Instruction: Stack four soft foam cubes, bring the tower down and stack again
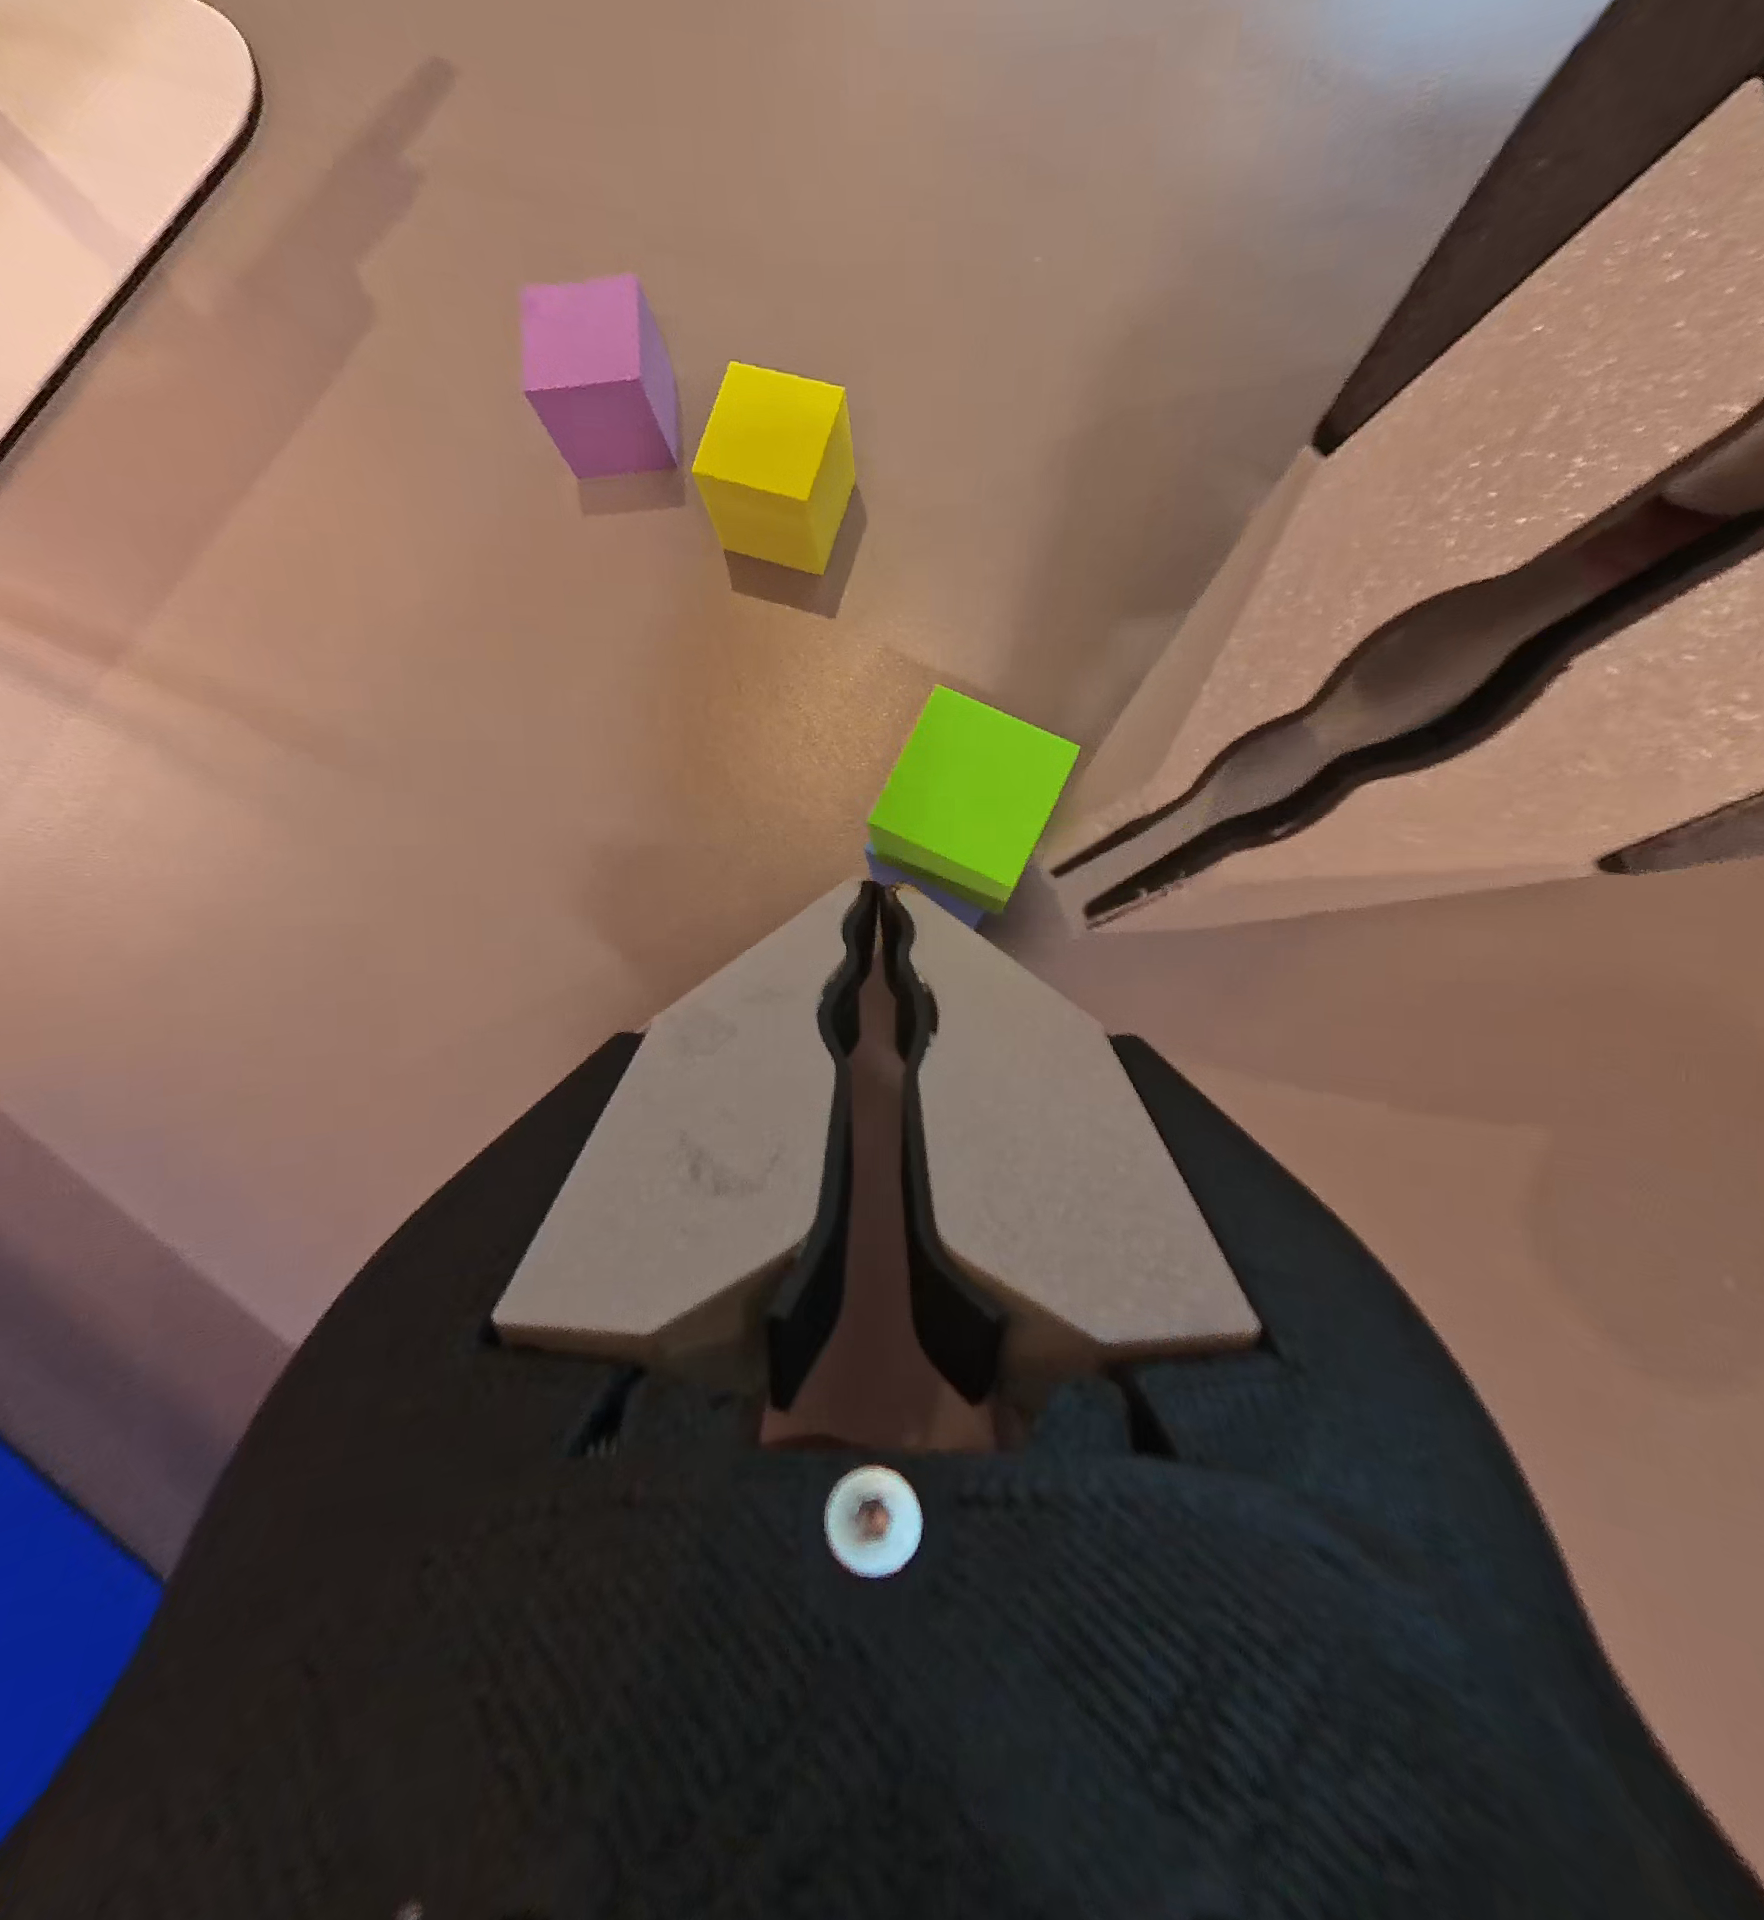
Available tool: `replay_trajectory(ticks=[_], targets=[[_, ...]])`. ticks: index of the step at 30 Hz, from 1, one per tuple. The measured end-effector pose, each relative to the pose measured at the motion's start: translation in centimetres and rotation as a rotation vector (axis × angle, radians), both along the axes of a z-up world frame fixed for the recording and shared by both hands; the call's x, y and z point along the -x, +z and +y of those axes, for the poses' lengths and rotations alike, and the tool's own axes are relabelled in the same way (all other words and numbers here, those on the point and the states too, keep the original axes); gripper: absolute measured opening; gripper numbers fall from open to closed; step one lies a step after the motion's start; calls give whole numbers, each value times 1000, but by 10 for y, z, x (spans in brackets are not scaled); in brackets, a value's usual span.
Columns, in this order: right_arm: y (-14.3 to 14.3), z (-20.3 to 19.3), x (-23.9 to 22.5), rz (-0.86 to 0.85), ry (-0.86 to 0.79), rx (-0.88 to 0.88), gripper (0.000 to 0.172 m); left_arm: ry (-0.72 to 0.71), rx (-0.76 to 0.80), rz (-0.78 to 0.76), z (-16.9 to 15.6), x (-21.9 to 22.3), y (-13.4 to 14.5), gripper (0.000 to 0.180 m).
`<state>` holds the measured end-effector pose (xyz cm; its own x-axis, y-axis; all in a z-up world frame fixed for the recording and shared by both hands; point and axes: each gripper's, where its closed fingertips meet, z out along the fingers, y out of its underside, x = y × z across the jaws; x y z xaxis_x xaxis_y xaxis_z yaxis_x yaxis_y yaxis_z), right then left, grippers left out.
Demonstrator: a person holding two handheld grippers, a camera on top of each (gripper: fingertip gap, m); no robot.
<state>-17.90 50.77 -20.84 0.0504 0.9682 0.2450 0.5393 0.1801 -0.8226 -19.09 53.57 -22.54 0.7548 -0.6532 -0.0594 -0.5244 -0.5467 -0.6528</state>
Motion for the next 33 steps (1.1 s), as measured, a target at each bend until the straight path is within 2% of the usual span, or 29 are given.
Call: replay_trajectory(ticks=[4,18,24,30,33], targets=[[5,1,-2,14,-4,-10,5,-1,-3,-4,0,0,1,0],[-5,3,-2,-28,-10,-7,0,37,-59,-15,8,3,10,0],[-6,6,-2,-27,-22,-3,5,27,-61,0,8,1,8,0],[-1,8,-3,-16,-22,-19,6,35,-59,5,8,3,7,0],[12,17,-12,13,-37,-45,7,52,-60,5,9,7,8,0]])
